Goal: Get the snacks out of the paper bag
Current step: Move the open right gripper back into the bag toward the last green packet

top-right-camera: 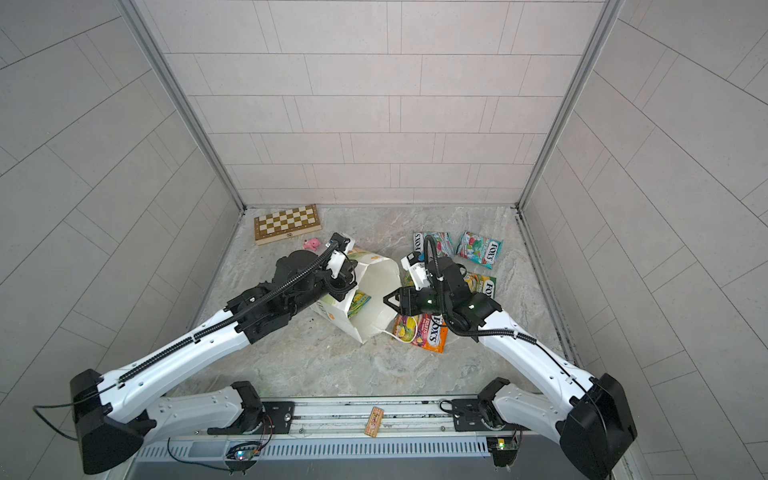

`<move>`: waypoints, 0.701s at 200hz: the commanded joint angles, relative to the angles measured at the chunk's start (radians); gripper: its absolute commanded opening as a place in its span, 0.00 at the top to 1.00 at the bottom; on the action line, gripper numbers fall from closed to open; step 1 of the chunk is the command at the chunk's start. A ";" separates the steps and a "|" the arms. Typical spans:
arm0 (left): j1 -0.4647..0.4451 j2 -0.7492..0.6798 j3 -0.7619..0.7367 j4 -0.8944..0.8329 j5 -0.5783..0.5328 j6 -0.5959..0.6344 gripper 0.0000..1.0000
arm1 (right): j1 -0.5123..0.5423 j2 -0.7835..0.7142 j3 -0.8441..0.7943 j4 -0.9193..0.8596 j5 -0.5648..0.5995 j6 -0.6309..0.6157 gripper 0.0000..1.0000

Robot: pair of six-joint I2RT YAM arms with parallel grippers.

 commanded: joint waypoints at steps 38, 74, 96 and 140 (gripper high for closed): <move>0.024 0.025 0.007 0.076 -0.013 -0.098 1.00 | 0.073 0.156 0.000 0.135 0.047 0.103 0.56; 0.045 0.029 -0.002 0.111 0.006 -0.147 1.00 | 0.128 0.245 0.031 0.152 0.091 0.114 0.57; 0.051 0.029 -0.003 0.116 0.022 -0.156 1.00 | 0.149 0.312 0.057 0.167 0.095 0.137 0.58; 0.055 0.015 -0.015 0.128 0.020 -0.164 1.00 | 0.158 0.439 0.115 0.194 0.129 0.237 0.59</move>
